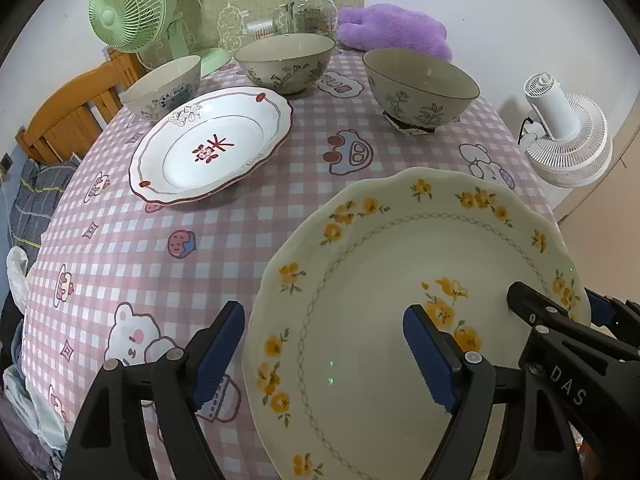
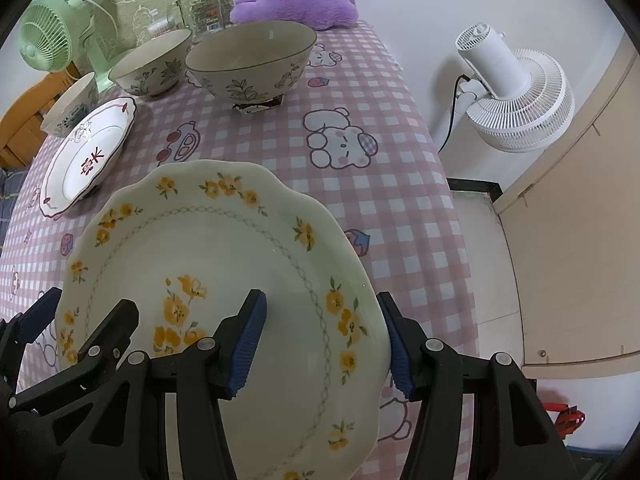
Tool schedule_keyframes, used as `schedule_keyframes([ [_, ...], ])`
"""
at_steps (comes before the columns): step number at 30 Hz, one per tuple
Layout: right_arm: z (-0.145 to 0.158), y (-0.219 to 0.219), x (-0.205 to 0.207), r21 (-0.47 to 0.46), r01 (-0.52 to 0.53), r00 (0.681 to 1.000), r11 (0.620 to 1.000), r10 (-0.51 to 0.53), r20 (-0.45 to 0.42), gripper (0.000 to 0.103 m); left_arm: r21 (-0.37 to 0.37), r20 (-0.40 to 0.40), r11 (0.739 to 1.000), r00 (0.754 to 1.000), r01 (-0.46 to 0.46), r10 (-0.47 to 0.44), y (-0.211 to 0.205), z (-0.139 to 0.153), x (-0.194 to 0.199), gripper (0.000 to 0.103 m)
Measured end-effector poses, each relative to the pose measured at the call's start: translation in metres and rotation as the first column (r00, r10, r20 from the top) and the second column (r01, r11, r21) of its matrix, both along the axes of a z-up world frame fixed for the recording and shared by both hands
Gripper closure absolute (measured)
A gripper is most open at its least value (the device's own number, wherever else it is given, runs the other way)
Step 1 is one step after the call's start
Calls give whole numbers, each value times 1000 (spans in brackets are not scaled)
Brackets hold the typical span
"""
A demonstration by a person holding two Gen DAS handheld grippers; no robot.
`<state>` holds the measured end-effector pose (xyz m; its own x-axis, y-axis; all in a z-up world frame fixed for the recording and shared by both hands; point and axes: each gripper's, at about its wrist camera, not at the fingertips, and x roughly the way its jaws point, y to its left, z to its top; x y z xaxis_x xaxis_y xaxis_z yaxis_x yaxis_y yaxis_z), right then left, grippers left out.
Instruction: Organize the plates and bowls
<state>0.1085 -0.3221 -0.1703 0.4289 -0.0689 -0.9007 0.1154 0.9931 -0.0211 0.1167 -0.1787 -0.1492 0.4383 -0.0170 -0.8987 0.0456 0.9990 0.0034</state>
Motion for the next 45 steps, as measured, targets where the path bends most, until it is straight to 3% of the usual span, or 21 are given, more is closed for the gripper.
schedule_keyframes([
  [9,5,1,-1,-7,4,1000,1000,-4,10,43,-27,9,1000,1000,16,-15,4,6,-2,14],
  [13,15,0,-9,-1,17,999,1000,-17,36,43,-42,34,999,999,32,-30,8,16,-5,9],
  [23,45,14,-37,-1,58,993,998,-57,101,43,-54,97,995,992,81,-75,27,43,-19,8],
  [33,71,52,-52,31,84,984,996,-87,155,43,-41,154,992,982,115,-108,68,68,-27,9],
  [45,83,131,-61,29,116,976,993,-119,181,43,-44,181,986,972,159,-149,145,76,-24,14],
])
